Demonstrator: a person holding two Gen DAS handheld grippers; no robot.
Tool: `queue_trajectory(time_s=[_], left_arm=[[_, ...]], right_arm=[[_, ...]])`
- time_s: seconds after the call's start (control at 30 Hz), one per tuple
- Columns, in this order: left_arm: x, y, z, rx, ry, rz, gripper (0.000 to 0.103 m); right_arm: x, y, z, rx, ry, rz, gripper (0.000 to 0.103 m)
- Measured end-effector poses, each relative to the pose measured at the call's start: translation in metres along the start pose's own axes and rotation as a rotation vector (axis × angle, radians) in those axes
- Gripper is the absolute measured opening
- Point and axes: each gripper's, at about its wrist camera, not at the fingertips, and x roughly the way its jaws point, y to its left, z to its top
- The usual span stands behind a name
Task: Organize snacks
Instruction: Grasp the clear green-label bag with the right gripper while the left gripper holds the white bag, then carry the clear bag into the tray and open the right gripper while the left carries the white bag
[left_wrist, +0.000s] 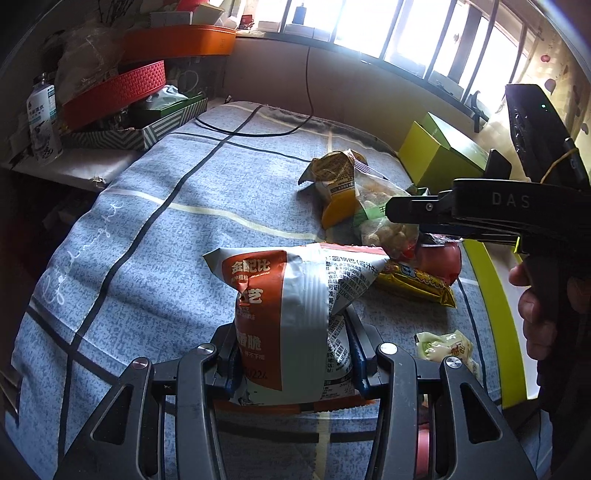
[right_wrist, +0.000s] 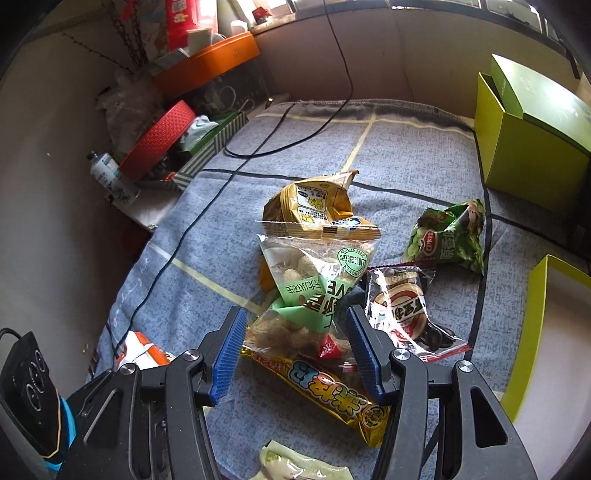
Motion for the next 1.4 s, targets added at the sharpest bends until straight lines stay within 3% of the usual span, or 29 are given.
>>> queue_trajectory(time_s=[0.4,0.47,0.53,0.73,1.1,1.4], left_arm=[[-0.001,0.002,0.0,-0.008,0.001,-0.003,0.046],[-0.001,0.002,-0.001,-0.009,0.002,-0.002,0.046],[-0.001,0.002,-0.001,-0.009,0.003,0.0,0.046],[-0.001,0.001,-0.001,-0.009,0.005,0.008,0.046],[-0.014,-0.007,0.004,0.01,-0.014,0.027,0.046],[-0.022,-0.031,0.014,0.057,-0.022,0.017,0.046]], right_arm=[[0.036,0.006,0.017,0.015,0.049,-0.063,0.055],[0.037,0.005,0.017,0.016,0.049,-0.068,0.043],[0.037,0.004,0.017,0.017,0.04,-0.068,0.039],[0.025,0.004,0.013,0.005,0.005,-0.04,0.033],[-0.015,0.017,-0.001,-0.063,-0.088,-0.02,0.031],[-0.06,0.005,-0.019,-0.069,-0.171,-0.045,0.032]])
